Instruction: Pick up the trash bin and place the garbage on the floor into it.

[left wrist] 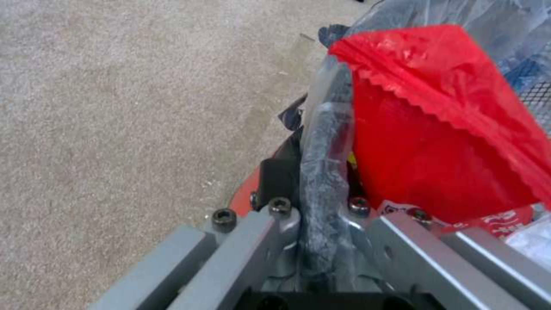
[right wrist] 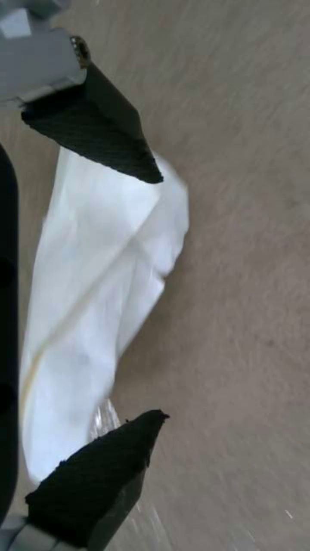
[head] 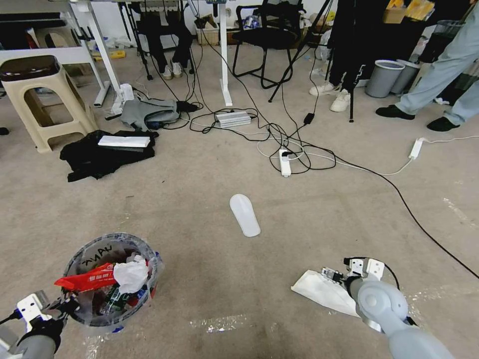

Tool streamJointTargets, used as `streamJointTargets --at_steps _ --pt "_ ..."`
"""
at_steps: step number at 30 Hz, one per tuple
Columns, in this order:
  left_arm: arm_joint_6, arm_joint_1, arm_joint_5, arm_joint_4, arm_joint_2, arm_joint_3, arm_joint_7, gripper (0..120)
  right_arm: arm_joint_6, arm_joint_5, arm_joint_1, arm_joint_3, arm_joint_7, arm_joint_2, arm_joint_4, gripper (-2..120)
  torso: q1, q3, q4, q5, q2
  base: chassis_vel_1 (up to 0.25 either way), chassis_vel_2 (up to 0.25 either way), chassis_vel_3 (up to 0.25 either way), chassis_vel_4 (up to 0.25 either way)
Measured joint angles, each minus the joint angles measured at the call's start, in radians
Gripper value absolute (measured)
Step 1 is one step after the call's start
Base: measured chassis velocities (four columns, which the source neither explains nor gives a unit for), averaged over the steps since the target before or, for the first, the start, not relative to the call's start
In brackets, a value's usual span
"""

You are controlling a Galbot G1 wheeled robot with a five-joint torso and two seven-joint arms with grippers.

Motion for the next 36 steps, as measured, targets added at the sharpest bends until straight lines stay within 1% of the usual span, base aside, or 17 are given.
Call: streamJointTargets --at_steps 1,2,3,5,6,8,9,11,12,14,15,17,20,21,22,27,36 --pt "0.000 0.000 0.000 0.000 0.000 0.001 0.000 0 0.011 -0.055 -0.011 -0.013 -0.026 -0.020 -0.002 100 0.000 0.000 0.0001 -0.0001 0.000 0.000 0.000 0.000 0.000" --pt "0.000 0.000 0.000 0.000 0.000 0.001 0.000 0 0.011 -0.055 -0.011 -0.013 -0.026 -0.020 -0.002 100 0.000 0.000 0.0001 -0.0001 0.000 0.000 0.000 0.000 0.000" --pt "0.000 -0.002 0.000 0.000 0.000 0.002 0.000 0 0.029 -0.136 -0.031 -0.031 -0.061 -0.046 -0.002 100 0.000 0.000 0.0004 -0.0002 0.000 0.000 0.000 0.000 0.000" --pt "-0.001 -0.005 0.000 -0.001 0.000 0.005 0.000 0 0.046 -0.241 -0.058 -0.055 -0.096 -0.082 0.001 100 0.000 0.000 -0.0001 -0.0001 0.000 0.000 0.000 0.000 0.000" --pt "-0.001 -0.005 0.000 -0.001 0.000 0.005 0.000 0 0.046 -0.241 -0.058 -0.055 -0.096 -0.082 0.001 100 0.000 0.000 -0.0001 -0.0001 0.000 0.000 0.000 0.000 0.000" --pt "-0.001 -0.007 0.000 -0.001 -0.002 0.007 0.001 0 0.091 -0.375 -0.088 -0.085 -0.133 -0.116 -0.004 100 0.000 0.000 -0.0001 -0.0002 0.000 0.000 0.000 0.000 0.000" --pt "-0.001 -0.007 0.000 -0.001 -0.002 0.007 0.001 0 0.091 -0.375 -0.088 -0.085 -0.133 -0.116 -0.004 100 0.000 0.000 -0.0001 -0.0002 0.000 0.000 0.000 0.000 0.000" --pt "-0.004 -0.004 0.000 -0.001 -0.005 0.006 0.002 0 0.147 -0.481 -0.111 -0.114 -0.179 -0.145 -0.026 100 0.000 0.000 0.0003 -0.0001 0.000 0.000 0.000 0.000 0.000" --pt "-0.004 -0.004 0.000 -0.001 -0.005 0.006 0.002 0 0.147 -0.481 -0.111 -0.114 -0.179 -0.145 -0.026 100 0.000 0.000 0.0003 -0.0001 0.000 0.000 0.000 0.000 0.000" --pt "-0.005 -0.004 -0.001 -0.001 -0.006 0.003 0.002 0 0.202 -0.571 -0.135 -0.129 -0.228 -0.162 -0.045 100 0.000 0.000 0.0002 -0.0001 0.000 0.000 0.000 0.000 0.000" --pt "-0.005 -0.004 -0.001 -0.001 -0.006 0.003 0.002 0 0.202 -0.571 -0.135 -0.129 -0.228 -0.162 -0.045 100 0.000 0.000 0.0002 -0.0001 0.000 0.000 0.000 0.000 0.000" --pt "-0.006 -0.003 -0.002 -0.001 -0.006 0.001 0.003 0 0.245 -0.638 -0.151 -0.132 -0.272 -0.168 -0.053 100 0.000 0.000 0.0001 -0.0001 0.000 0.000 0.000 0.000 0.000" --pt "-0.006 -0.003 -0.003 -0.001 -0.005 0.001 0.003 0 0.269 -0.680 -0.159 -0.136 -0.293 -0.171 -0.055 100 0.000 0.000 0.0000 -0.0001 0.000 0.000 0.000 0.000 0.000" --pt "-0.006 -0.003 -0.005 -0.001 -0.005 -0.001 0.003 0 0.318 -0.742 -0.166 -0.148 -0.324 -0.180 -0.058 100 0.000 0.000 0.0001 -0.0002 0.000 0.000 0.000 0.000 0.000" --pt "-0.006 -0.004 -0.007 -0.001 -0.005 -0.002 0.003 0 0.344 -0.774 -0.167 -0.155 -0.340 -0.183 -0.059 100 0.000 0.000 0.0001 -0.0003 0.000 0.000 0.000 0.000 0.000" --pt "-0.006 -0.005 -0.011 -0.002 -0.006 -0.007 0.003 0 0.396 -0.825 -0.161 -0.194 -0.362 -0.189 -0.064 100 0.000 0.000 0.0002 -0.0003 0.000 0.000 0.000 0.000 0.000" --pt "-0.006 -0.005 -0.021 -0.004 -0.005 -0.015 0.001 0 0.413 -0.847 -0.138 -0.244 -0.361 -0.166 -0.103 98 0.000 0.000 0.0001 0.0000 0.000 0.000 0.000 0.000 0.000"
